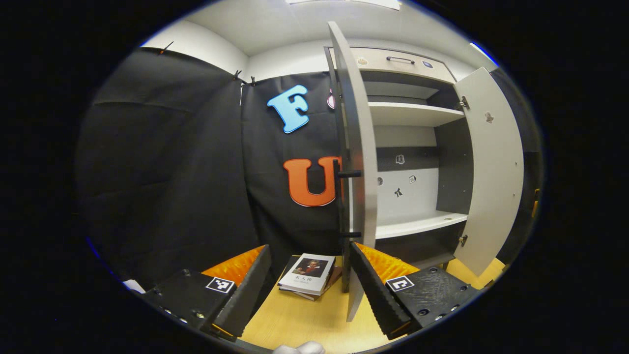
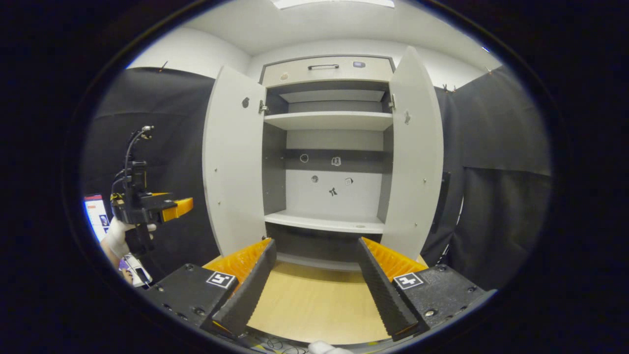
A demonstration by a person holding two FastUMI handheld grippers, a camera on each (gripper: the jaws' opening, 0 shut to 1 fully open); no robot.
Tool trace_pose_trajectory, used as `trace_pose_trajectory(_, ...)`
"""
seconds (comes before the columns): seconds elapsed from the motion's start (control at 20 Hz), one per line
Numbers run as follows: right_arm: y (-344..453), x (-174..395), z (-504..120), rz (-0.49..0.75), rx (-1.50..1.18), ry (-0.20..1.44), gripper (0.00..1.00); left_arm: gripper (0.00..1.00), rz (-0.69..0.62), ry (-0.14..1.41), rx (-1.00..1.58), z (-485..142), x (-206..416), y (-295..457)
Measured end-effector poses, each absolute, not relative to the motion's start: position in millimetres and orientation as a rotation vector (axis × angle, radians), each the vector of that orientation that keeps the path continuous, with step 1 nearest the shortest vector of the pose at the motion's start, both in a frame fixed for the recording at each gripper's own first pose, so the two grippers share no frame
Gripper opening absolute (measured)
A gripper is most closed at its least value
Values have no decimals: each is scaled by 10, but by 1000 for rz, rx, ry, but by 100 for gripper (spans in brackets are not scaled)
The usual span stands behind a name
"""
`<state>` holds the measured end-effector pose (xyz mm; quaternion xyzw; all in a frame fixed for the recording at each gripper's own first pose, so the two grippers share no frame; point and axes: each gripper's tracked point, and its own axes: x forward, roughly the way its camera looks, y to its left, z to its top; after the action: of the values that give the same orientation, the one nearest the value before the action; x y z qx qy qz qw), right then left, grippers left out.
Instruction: Open the right door of the double-door shoe cabinet with the right hand, and open the left door with the left hand.
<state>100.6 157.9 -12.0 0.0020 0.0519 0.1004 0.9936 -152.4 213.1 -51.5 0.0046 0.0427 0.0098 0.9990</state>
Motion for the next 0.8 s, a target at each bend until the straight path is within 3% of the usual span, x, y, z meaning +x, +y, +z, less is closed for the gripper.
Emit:
trace_pose_trajectory(0.3, 1415, 945, 105, 154, -13, 54, 100, 96, -37, 5, 50, -46, -1948, 1621)
trace_pose_trajectory(0.6, 1123, 867, 200, 75, -11, 39, 100, 100, -53, 20, 0, 94, -2241, 1225)
trace_pose_trajectory(0.8, 851, 768, 225, 22, -1, 33, 100, 96, -42, 34, -17, 93, -2404, 1092)
